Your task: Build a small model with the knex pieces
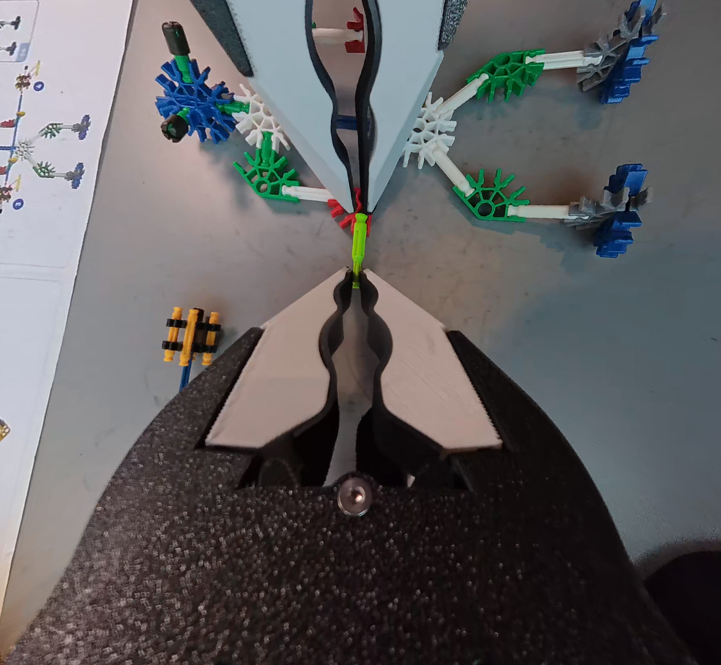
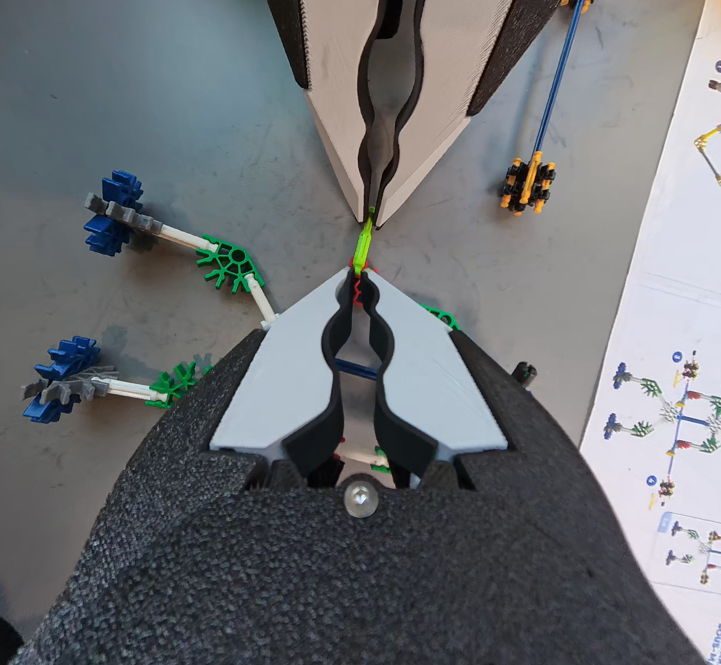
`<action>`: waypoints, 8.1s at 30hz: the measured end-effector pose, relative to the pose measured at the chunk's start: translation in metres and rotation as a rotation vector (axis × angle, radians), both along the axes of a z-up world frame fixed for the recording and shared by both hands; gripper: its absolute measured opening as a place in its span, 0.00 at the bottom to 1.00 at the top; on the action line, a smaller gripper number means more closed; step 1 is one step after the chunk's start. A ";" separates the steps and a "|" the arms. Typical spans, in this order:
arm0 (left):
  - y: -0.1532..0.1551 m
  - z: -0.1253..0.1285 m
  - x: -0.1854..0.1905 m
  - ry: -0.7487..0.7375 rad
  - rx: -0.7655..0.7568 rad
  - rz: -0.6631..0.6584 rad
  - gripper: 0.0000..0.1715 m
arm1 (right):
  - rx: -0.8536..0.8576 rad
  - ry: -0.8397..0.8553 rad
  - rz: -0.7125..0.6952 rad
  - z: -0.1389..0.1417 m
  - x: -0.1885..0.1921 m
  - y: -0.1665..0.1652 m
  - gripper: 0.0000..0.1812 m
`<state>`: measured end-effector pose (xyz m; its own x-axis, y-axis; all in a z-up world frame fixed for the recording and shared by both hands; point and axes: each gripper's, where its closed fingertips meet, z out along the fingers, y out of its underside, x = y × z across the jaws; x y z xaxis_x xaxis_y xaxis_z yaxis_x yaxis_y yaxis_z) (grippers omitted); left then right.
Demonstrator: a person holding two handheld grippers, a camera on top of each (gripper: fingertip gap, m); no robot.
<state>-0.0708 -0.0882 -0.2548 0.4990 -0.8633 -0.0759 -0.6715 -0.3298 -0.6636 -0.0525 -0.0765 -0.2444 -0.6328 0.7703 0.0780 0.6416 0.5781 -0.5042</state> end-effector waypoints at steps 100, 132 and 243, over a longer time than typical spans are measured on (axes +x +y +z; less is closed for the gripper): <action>0.006 0.038 0.036 -0.235 0.108 0.077 0.07 | -0.053 0.020 0.003 0.020 0.017 0.001 0.03; 0.012 0.019 0.039 -0.192 0.114 0.110 0.06 | -0.260 0.180 -0.466 0.016 0.101 0.050 0.06; 0.028 0.045 -0.016 -0.304 0.220 0.463 0.12 | -0.210 -0.223 -0.152 0.011 0.177 0.049 0.02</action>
